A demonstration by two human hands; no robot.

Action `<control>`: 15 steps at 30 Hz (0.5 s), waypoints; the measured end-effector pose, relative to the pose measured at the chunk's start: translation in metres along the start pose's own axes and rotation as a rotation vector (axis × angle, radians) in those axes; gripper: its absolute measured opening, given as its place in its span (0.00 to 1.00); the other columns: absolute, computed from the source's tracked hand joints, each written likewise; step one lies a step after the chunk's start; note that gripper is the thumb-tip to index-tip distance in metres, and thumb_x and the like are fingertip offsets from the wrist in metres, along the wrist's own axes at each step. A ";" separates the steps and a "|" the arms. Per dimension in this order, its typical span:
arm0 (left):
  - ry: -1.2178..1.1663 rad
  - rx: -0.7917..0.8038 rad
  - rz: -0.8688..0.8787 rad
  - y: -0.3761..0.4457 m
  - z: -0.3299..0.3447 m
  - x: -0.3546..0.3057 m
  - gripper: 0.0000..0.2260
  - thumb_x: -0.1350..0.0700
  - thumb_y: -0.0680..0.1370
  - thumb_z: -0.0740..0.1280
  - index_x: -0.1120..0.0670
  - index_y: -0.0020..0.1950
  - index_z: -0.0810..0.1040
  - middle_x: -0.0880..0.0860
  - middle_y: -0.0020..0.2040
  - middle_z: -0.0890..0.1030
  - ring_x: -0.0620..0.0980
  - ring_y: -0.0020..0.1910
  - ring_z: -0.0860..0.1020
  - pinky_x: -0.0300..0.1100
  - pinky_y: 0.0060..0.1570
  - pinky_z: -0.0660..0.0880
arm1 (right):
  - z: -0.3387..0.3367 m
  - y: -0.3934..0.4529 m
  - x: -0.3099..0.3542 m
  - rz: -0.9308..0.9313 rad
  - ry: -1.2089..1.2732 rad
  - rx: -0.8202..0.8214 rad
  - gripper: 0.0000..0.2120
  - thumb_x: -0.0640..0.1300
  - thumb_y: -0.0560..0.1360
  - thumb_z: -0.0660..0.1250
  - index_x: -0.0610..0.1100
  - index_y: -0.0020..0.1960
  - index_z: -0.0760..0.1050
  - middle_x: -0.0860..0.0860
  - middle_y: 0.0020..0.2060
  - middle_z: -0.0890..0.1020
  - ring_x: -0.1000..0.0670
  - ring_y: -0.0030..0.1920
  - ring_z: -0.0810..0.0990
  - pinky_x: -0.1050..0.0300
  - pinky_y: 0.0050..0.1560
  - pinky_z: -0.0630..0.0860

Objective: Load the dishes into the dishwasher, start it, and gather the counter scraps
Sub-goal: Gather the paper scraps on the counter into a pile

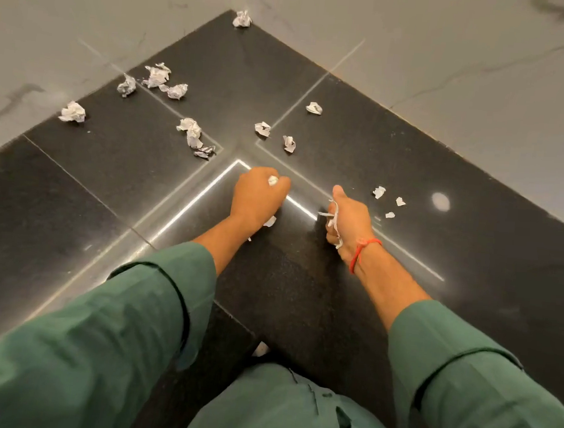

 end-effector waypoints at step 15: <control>-1.384 0.013 -0.500 -0.102 -0.017 0.007 0.12 0.60 0.76 0.63 0.51 0.34 0.66 0.46 0.25 0.64 0.43 0.21 0.57 0.34 0.17 0.54 | 0.061 -0.089 0.002 0.111 0.446 0.248 0.24 0.54 0.84 0.57 0.50 0.32 0.60 0.54 0.22 0.61 0.56 0.18 0.57 0.65 0.18 0.54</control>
Point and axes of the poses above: each hand's wrist, its own y-axis towards the middle knuckle, its own z-axis out of the palm, x = y × z, the point moved 10 cm from there along y, towards the middle knuckle
